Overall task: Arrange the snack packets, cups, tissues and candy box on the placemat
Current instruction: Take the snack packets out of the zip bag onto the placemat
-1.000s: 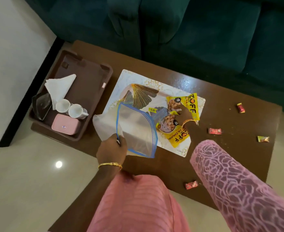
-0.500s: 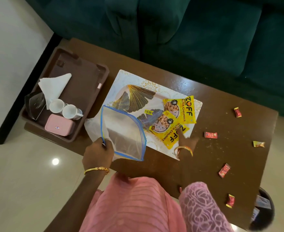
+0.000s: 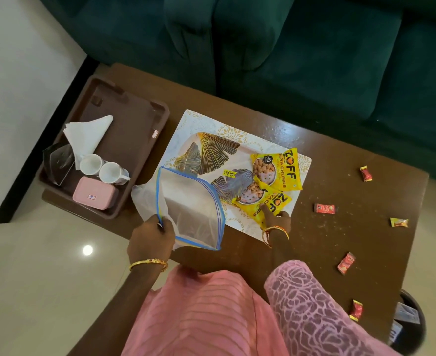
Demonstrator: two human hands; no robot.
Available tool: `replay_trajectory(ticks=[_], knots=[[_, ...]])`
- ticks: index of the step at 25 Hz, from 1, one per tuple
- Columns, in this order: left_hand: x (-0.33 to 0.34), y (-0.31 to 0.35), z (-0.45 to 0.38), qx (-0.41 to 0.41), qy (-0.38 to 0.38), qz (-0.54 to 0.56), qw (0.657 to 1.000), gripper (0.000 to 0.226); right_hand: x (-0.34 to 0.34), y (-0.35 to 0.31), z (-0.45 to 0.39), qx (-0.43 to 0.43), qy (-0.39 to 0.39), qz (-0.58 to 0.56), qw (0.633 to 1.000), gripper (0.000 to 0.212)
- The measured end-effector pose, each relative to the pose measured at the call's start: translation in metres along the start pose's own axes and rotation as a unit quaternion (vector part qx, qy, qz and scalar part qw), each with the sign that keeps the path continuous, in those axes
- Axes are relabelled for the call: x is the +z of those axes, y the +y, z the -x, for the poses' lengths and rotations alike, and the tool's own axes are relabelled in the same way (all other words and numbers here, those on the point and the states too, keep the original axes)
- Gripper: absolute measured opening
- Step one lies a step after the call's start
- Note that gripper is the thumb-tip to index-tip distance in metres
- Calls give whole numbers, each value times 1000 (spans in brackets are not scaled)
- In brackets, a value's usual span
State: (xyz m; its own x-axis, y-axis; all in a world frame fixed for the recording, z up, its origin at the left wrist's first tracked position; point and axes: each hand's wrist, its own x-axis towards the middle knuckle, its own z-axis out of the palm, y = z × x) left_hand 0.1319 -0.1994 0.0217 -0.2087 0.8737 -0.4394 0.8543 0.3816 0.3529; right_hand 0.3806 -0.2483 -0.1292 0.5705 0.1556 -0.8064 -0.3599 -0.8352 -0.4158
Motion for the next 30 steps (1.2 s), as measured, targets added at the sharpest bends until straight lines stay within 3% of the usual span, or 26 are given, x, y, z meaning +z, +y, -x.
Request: replay_trajectory(ticks=[4,6,7,8,10,12,13,15,17,18,20,21,23,24,26,30], knots=[[1,-3,-3,8,1,-9,1000,35,2,-6,7,-41,92,66,993,70],[1,-3,-3,9,1,-7,1000,35,9,-4,12,-122,160,142,969,75],[1,-3,-3,11,3,-7,1000,35,15,-3,12,-193,196,204,939,74],[1,-4,-3,14,5,-10,1000,35,23,-3,15,-274,195,264,904,72],[1,-4,-3,23,14,-17,999,35,38,-3,18,-398,119,386,824,67],[0,-4,-3,29,26,-25,999,34,47,-5,12,-432,46,475,766,64],[0,-4,-3,31,30,-30,999,34,47,-10,9,-424,27,498,756,63],[-2,-5,-4,24,32,-29,999,34,44,-21,12,-409,27,469,782,58],[-6,-6,-5,7,20,7,1000,34,42,-26,35,-432,35,351,830,53],[-8,-7,-6,-8,9,44,999,33,42,-21,48,-439,-2,295,849,54],[-15,-9,-9,-42,-8,119,992,31,39,-3,80,-334,-186,174,908,65],[-19,-8,-9,-54,-12,141,988,31,37,9,98,-246,-290,157,912,74],[-29,-9,-10,-69,-26,171,983,31,30,31,122,-257,-389,155,871,87],[-34,-10,-11,-74,-38,186,979,31,28,41,128,-311,-382,156,856,91],[-42,-10,-12,-74,-69,212,972,31,34,42,138,-358,-319,112,871,84],[-62,-13,-12,-52,-97,258,960,36,46,14,162,-352,-173,34,919,27]])
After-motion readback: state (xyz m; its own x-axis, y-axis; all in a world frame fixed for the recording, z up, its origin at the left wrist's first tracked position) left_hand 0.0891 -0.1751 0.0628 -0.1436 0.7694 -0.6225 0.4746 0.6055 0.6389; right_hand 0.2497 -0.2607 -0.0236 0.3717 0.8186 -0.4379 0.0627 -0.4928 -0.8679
